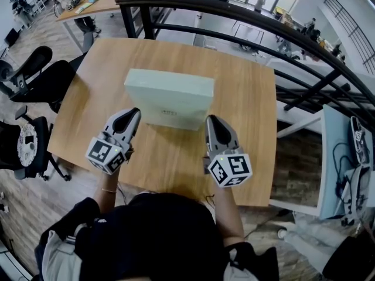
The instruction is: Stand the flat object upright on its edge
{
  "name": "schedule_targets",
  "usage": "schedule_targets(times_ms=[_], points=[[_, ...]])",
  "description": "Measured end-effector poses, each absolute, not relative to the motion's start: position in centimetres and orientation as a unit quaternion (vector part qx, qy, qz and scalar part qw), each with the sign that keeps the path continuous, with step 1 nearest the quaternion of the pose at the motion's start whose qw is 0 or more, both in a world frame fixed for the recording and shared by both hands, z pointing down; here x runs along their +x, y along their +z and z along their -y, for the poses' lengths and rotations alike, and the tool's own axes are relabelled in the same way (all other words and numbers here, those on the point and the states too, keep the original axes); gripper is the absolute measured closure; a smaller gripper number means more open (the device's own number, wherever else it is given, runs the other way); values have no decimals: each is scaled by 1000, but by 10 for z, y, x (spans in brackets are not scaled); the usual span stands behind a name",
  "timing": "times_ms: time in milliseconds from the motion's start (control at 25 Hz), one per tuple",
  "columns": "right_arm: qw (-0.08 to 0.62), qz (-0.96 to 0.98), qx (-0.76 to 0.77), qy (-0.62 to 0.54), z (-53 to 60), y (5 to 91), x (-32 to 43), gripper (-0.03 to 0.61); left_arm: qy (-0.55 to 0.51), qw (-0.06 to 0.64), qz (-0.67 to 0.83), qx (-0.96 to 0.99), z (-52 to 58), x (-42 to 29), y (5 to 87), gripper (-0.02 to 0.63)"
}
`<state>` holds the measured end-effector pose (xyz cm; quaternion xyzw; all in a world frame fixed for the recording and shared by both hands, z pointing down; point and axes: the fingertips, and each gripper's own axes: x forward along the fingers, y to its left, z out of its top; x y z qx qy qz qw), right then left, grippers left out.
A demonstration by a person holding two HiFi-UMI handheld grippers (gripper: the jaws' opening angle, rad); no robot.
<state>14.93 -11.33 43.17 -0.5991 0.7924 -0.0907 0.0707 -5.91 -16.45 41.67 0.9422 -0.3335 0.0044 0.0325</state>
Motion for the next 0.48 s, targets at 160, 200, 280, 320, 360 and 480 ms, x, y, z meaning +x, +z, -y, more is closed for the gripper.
schedule_targets(times_ms=[160,200,280,320,360,480], points=[[69,-792,-600,-88,112,429,153,545,4,27,326,945,162,-53,417,580],[68,-791,-601,-89,112,429,153,545,5,27,325,945,162,-52,417,580],[69,-791,-601,-90,112,429,154,545,6,30,326,945,163,-52,416,580],[69,-791,-601,-90,112,429,155,545,7,30,326,945,163,-51,416,580],[70,-791,-601,-90,112,430,157,545,7,29,326,945,163,-50,417,580],[71,-791,-601,-89,113,430,161,545,8,28,327,945,164,-45,416,580]])
